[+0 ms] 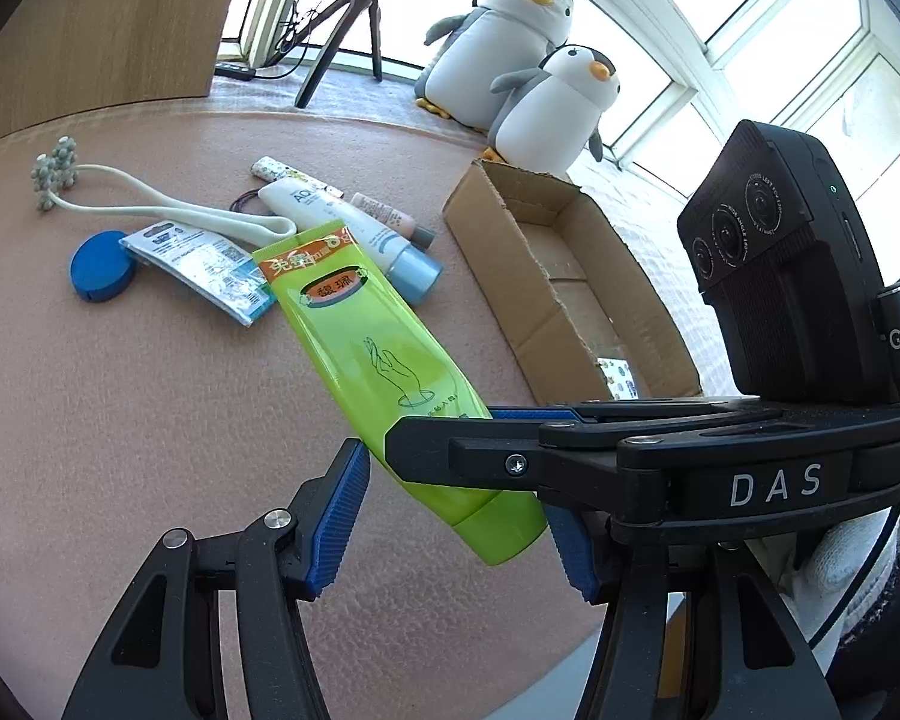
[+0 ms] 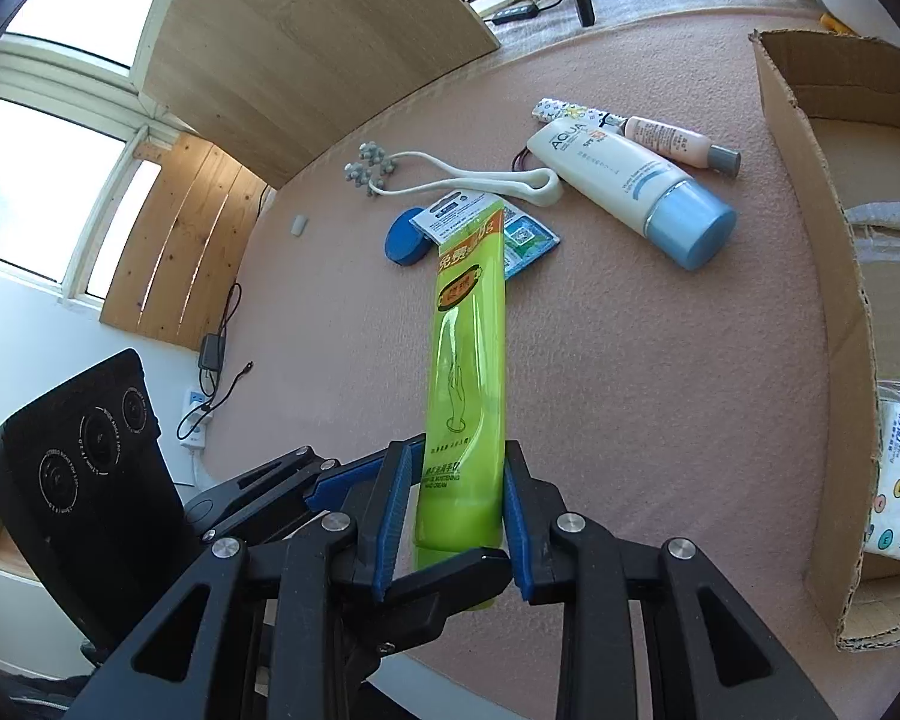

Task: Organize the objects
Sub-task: 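Carry the green tube with the left gripper into the box and release, then move the left gripper to the AQUA sunscreen tube and close on it, then carry the AQUA sunscreen tube with the left gripper into the box and release, then grasp the small white cup piece with left gripper while right gripper grasps purple rubber band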

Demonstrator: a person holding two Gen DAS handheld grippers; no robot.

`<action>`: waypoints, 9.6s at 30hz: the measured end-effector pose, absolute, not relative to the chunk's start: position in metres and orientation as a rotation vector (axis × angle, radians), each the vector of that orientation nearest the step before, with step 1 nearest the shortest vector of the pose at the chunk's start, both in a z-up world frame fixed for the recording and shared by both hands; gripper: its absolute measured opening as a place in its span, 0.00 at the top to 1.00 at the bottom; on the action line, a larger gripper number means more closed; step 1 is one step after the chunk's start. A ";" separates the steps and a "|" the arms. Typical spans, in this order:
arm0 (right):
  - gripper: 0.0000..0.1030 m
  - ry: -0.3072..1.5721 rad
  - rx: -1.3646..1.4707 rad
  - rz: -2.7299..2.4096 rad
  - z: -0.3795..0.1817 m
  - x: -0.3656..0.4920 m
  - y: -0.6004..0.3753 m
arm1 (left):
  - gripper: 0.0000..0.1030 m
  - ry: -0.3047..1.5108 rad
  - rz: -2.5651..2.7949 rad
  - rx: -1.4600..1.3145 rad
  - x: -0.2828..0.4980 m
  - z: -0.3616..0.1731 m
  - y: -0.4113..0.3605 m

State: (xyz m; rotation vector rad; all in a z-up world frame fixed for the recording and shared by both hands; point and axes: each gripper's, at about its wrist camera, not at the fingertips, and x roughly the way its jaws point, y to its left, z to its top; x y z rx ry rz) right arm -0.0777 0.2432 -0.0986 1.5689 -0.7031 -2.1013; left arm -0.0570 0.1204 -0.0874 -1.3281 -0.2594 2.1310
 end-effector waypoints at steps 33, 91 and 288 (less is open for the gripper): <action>0.39 -0.833 1.502 -2.541 -0.065 -0.034 0.425 | 0.22 -0.074 2.010 -1.223 -0.073 -0.068 0.298; 0.40 -0.418 1.750 -2.417 -0.133 -0.209 0.252 | 0.22 -0.455 2.333 -1.438 -0.078 -0.106 -0.014; 0.60 -0.491 1.879 -2.464 -0.151 -0.275 0.221 | 0.32 -0.267 2.799 -1.445 -0.270 -0.121 -0.218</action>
